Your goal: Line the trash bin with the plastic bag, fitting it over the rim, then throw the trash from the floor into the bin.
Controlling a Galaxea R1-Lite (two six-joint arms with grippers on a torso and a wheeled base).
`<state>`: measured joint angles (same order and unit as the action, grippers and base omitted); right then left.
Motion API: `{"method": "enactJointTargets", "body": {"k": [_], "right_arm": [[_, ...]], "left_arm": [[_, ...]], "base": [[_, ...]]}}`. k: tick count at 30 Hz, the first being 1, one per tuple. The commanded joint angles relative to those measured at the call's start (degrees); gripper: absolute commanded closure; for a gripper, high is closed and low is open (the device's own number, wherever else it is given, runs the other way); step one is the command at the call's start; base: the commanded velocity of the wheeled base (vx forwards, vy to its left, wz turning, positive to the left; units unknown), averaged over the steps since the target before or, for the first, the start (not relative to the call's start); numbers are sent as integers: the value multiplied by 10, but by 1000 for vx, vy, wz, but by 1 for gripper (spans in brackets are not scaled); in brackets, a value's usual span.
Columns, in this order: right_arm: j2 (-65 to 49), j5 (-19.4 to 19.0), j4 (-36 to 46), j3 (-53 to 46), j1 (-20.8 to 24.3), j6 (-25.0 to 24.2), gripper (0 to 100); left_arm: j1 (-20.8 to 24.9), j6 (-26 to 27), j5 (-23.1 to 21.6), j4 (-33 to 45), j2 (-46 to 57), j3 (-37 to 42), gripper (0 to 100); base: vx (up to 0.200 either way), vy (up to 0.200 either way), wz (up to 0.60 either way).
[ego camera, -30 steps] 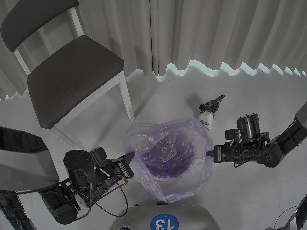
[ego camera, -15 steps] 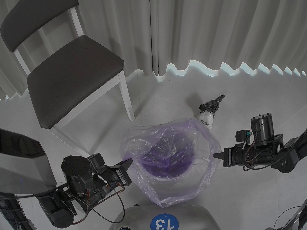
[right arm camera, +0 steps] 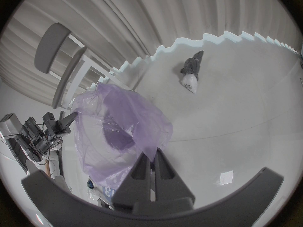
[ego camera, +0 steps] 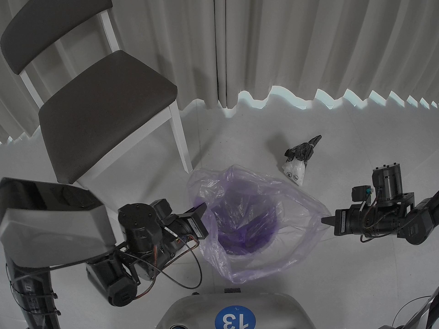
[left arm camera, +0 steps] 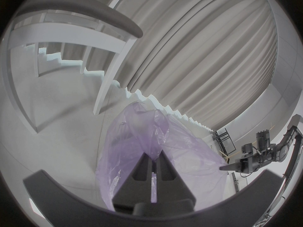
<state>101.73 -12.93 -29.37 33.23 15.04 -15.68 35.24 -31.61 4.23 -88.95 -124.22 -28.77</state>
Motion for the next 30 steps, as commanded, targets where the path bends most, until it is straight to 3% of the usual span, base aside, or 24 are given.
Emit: {"method": "enactJointTargets", "body": {"k": [1, 19, 30], "right_arm": [[-22, -4, 0, -25, -34, 10, 100], [-62, -7, -3, -61, -59, 10, 100], [-57, -18, -5, -43, -19, 5, 100]], "left_arm": [[-2, 3, -5, -8, -71, -55, 100], [11, -4, -38, -8, -106, -141, 100], [-30, -21, -41, -10, -135, -141, 100]], "base": [[0, 0, 0], [0, 0, 0], [0, 0, 0]]}}
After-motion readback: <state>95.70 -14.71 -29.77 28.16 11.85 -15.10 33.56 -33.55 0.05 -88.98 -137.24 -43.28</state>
